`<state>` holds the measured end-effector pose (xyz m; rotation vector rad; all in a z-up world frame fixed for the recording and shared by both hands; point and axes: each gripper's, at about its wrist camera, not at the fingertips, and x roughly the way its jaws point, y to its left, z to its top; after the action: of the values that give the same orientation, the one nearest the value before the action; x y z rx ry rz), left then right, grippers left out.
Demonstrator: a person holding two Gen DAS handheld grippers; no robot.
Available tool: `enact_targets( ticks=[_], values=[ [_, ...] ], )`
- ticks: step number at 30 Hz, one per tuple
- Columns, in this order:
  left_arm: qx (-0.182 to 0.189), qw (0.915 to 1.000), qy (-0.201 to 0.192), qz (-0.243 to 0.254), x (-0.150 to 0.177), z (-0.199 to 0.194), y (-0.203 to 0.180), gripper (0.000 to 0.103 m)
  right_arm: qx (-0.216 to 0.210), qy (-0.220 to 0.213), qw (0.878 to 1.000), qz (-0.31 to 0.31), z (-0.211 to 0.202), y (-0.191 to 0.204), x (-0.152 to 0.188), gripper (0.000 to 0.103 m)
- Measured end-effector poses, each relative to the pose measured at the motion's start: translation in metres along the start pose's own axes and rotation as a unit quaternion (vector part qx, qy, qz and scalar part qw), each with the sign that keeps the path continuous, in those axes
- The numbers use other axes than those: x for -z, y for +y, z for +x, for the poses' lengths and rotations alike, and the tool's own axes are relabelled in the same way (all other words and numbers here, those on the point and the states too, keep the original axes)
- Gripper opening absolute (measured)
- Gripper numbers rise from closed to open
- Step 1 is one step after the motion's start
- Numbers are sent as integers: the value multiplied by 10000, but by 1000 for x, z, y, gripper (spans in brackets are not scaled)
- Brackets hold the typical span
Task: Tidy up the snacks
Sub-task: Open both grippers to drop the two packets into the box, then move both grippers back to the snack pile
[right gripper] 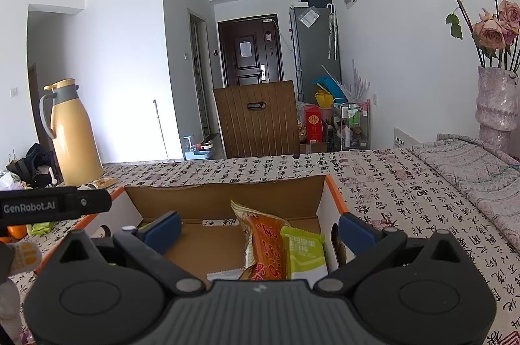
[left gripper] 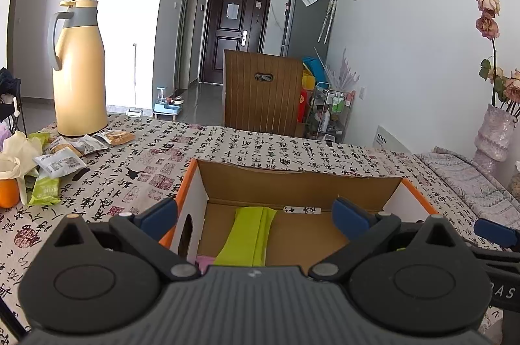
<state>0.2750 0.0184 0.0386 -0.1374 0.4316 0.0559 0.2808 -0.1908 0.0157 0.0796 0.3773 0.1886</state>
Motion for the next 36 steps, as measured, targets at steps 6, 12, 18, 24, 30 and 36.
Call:
enact_targets(
  ticks=[6, 12, 18, 24, 30, 36],
  values=[
    [-59, 9999, -89, 16, -3, -5, 0, 103, 31, -60, 10000, -68, -6, 3, -2, 103],
    [-87, 9997, -232, -28, -12, -23, -3, 103, 83, -204, 9996, -148, -24, 4, -11, 103],
    [-23, 9994, -347, 19, -12, -51, -7, 103, 92, -257, 9994, -223, -49, 6, -11, 103],
    [46, 9994, -350, 44, -2, -78, -7, 103, 105, -214, 9995, -226, -74, 6, -4, 103],
    [63, 9995, -281, 85, 15, -100, 1, 103, 217, -138, 9995, -163, -102, 2, 11, 103],
    [43, 9999, -103, 49, 38, -113, 11, 103, 303, 44, 9995, -94, -122, -5, 33, 103]
  ],
)
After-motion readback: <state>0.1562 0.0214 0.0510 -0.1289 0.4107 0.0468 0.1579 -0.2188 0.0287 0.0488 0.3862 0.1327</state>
